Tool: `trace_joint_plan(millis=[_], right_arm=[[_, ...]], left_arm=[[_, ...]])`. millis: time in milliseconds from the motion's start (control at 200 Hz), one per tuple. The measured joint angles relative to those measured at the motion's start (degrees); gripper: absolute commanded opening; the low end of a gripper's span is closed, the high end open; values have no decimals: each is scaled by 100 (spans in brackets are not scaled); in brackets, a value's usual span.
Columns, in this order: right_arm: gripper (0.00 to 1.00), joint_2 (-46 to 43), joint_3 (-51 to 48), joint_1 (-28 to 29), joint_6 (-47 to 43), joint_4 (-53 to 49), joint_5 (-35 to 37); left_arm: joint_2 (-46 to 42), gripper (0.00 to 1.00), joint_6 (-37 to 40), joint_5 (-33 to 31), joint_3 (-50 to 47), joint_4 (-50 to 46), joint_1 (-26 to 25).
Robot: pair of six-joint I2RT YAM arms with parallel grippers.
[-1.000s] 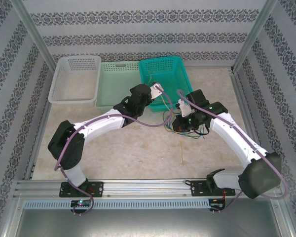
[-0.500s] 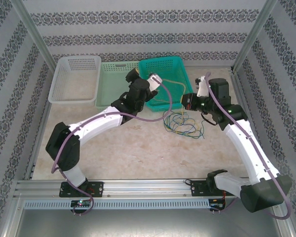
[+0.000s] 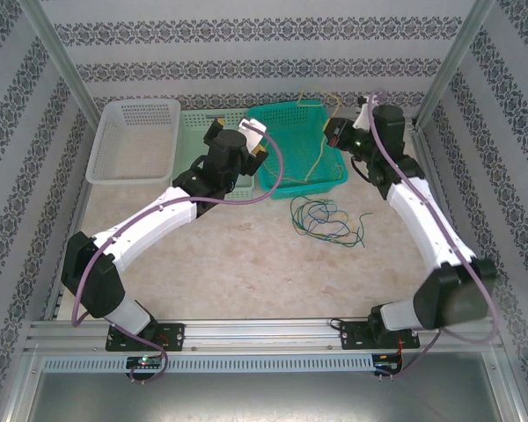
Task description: Untangle the cables
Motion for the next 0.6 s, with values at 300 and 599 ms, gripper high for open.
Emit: trace_joint_plan(millis=[300, 599], right_arm=[[0, 1517, 468, -13, -31, 479, -481], [0, 1906, 313, -13, -138, 511, -734]], left_arm=[[-367, 100, -595, 98, -796, -184, 0], [-546, 100, -883, 131, -1047, -249, 0]])
